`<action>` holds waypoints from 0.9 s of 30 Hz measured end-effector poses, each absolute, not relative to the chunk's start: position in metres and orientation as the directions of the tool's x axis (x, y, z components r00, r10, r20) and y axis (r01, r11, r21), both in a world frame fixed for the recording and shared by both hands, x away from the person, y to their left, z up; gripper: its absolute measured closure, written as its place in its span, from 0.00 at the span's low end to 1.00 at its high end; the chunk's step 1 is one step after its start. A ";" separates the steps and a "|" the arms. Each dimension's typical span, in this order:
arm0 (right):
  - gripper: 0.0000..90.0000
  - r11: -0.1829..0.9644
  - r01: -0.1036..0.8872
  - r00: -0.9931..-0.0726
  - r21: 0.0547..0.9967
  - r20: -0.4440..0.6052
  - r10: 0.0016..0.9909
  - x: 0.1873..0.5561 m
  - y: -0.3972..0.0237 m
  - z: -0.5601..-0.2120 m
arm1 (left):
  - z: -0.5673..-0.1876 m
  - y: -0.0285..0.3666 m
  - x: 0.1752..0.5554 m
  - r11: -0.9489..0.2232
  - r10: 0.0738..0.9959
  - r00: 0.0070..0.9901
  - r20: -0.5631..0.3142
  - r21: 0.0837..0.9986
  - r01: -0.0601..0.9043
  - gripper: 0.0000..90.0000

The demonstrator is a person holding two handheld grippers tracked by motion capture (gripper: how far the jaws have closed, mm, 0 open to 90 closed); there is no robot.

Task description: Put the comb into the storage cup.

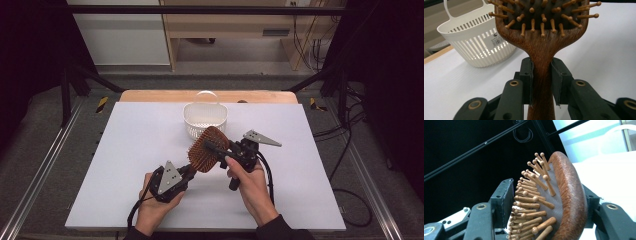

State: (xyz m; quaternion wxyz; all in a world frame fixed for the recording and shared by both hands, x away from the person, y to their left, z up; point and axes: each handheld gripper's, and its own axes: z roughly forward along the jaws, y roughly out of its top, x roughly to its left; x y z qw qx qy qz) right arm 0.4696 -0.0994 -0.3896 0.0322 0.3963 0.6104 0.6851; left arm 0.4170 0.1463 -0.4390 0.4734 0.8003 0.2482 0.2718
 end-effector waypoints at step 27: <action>0.58 -0.205 0.426 -0.685 0.881 0.463 0.562 0.470 -0.072 -0.374 | -0.442 0.158 0.424 -0.360 0.684 0.721 0.111 0.911 0.201 0.80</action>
